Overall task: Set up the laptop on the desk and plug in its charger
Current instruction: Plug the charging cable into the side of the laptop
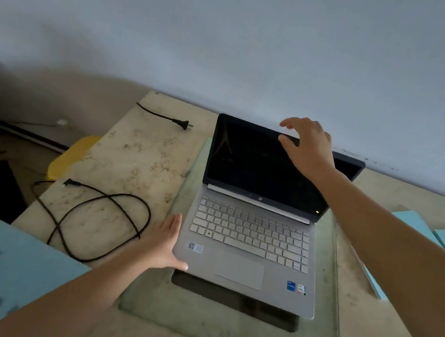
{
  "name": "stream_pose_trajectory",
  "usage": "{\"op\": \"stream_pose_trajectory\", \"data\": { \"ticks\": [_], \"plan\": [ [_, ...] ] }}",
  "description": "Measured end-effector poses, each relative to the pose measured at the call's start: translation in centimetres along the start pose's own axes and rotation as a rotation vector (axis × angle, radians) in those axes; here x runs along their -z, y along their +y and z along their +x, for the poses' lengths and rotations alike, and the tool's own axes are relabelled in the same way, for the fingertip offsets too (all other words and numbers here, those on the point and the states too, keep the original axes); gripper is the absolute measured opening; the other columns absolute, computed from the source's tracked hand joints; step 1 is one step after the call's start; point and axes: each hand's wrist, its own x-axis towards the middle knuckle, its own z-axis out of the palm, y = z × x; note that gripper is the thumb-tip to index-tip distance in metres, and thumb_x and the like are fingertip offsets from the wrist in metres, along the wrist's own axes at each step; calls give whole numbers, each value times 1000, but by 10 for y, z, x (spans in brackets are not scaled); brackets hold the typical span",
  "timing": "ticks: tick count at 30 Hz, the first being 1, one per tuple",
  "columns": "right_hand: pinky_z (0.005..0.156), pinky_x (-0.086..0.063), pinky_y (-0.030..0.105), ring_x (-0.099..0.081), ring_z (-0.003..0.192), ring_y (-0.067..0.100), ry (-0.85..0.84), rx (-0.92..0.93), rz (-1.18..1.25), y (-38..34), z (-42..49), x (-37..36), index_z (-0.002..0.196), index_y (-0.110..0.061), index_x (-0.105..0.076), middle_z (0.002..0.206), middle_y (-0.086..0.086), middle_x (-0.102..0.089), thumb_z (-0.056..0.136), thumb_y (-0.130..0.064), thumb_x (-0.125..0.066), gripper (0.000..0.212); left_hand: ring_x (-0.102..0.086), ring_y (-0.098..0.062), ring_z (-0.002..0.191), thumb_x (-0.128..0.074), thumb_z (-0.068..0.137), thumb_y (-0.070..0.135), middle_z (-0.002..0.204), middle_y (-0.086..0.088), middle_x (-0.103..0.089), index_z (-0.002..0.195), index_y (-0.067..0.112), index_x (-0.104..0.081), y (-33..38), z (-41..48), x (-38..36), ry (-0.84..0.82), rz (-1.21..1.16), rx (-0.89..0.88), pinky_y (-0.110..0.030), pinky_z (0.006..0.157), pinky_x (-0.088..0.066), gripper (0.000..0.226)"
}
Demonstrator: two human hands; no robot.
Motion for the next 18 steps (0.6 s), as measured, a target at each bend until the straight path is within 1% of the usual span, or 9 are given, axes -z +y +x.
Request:
{"op": "stream_pose_trajectory", "data": {
  "ticks": [3,5,8,9,11,12,15,17,18],
  "plan": [
    [100,-37,39,-51,117,20,66,125,-14,-37,-8,-4,117,-25,-59,121,-3,-62,90,-28,-55,27,-17,-21,146,-62,82,51,161,-7,-5,151,11,7,-19,-20,-8,163,-170,0,-31,117,-23,106],
    [93,-45,37,-57,107,16,24,173,39,-66,-10,-13,112,-26,-61,113,-5,-65,90,-27,-56,23,-20,-19,145,-60,85,48,160,-5,-11,152,12,-1,-32,-31,-10,269,-254,40,-29,115,-23,96],
    [78,-54,35,-62,90,8,-203,217,159,-114,-19,-42,103,-28,-64,100,-10,-66,89,-29,-58,15,-23,-18,144,-58,88,47,158,-4,-18,151,12,-7,-54,-58,-14,375,-375,139,-29,113,-26,89],
    [77,-55,34,-62,88,6,-339,253,196,-149,-24,-70,101,-29,-64,97,-11,-66,88,-30,-58,14,-24,-17,143,-58,88,46,158,-4,-21,151,12,-10,-74,-78,-25,408,-411,208,-29,113,-27,86],
    [78,-54,31,-63,86,5,-571,306,233,-200,-37,-116,100,-31,-65,94,-12,-67,88,-32,-59,14,-27,-16,143,-59,88,43,156,-3,-25,151,13,-15,-99,-104,-44,479,-472,309,-30,114,-29,82],
    [78,-53,30,-63,86,6,-655,329,266,-221,-47,-142,100,-30,-65,94,-11,-67,87,-32,-59,15,-28,-16,142,-60,88,42,155,-3,-28,150,13,-18,-111,-120,-56,521,-518,354,-30,113,-30,80],
    [84,-51,32,-64,90,15,-740,217,341,-217,-62,-168,104,-21,-66,97,0,-68,86,-26,-62,18,-33,-18,139,-63,86,39,153,-4,-33,148,13,-25,-110,-131,-54,615,-528,353,-30,110,-32,77],
    [91,-50,36,-63,98,22,-898,239,310,-236,-76,-206,108,-16,-64,104,7,-68,86,-24,-63,24,-30,-19,140,-61,87,39,154,-3,-30,149,14,-22,-131,-150,-66,640,-586,489,-32,111,-28,77],
    [93,-49,37,-62,101,24,-909,219,272,-231,-78,-209,111,-15,-63,108,8,-67,86,-26,-63,27,-27,-19,141,-60,88,39,155,-4,-28,150,15,-20,-131,-150,-65,652,-596,498,-33,112,-26,77]
  ]
}}
